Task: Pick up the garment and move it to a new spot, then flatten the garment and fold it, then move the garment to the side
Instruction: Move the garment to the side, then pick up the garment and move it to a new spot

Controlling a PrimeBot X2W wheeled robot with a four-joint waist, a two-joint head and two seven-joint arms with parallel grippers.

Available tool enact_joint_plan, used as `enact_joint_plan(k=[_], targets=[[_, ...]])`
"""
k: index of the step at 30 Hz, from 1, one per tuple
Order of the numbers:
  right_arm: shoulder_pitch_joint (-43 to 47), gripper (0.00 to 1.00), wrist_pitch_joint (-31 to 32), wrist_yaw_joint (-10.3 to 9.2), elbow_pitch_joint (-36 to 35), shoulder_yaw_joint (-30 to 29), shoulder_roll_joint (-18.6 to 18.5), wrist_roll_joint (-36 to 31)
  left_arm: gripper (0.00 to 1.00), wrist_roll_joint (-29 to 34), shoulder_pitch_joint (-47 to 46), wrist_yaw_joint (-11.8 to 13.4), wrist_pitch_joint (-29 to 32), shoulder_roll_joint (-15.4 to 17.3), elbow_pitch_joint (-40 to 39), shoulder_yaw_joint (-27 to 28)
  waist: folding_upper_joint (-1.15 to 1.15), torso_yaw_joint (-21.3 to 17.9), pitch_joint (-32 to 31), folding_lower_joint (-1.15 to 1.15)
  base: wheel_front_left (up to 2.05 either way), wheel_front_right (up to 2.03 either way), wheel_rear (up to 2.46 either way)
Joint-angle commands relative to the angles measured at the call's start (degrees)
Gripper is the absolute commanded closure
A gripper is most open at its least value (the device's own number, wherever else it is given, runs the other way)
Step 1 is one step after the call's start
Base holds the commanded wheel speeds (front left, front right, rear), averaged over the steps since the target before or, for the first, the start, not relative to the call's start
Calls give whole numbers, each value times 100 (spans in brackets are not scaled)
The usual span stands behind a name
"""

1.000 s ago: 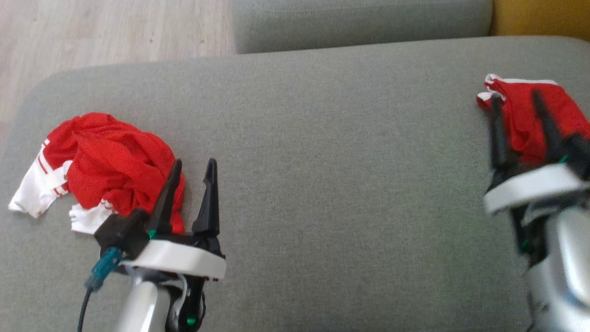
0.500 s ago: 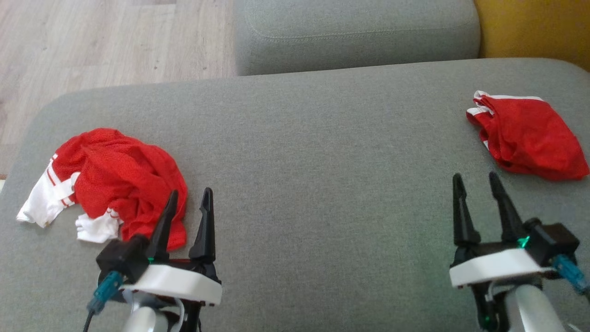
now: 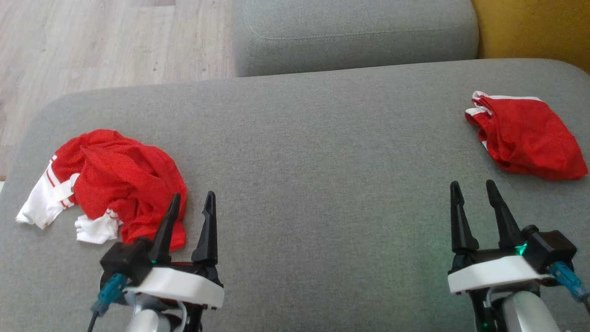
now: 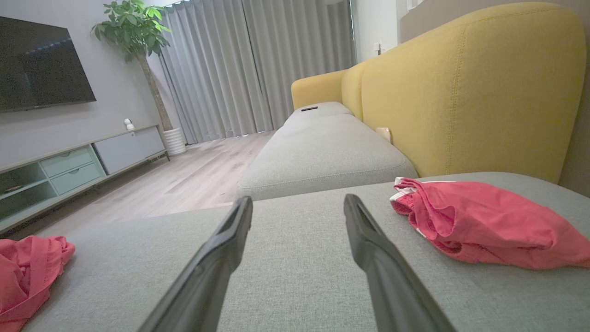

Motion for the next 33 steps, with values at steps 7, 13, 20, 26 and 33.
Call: enact_joint_plan(k=[7, 13, 20, 26, 33], targets=[[-85, 0, -75, -5, -281, 68, -20, 81, 0, -37, -165, 21, -70, 25, -217, 176, 0, 36, -6, 0, 0, 0, 0], [-69, 0, -76, -5, -285, 53, -20, 103, 0, -42, -178, 1, -70, 25, -195, 172, 0, 110, 15, 0, 0, 0, 0], [-89, 0, -76, -5, -181, 281, -19, 111, 0, -51, -262, 9, -70, 25, -196, 246, 0, 441, 124, 0, 0, 0, 0], [-123, 0, -76, -5, -13, 581, -19, 171, 0, -47, -240, 41, -70, 25, -148, 480, 0, 1004, 49, 0, 0, 0, 0], [-207, 0, -76, -5, 111, 838, -19, 335, 0, 66, -144, -37, -70, 25, -141, 789, 0, 1577, -72, 0, 0, 0, 0]])
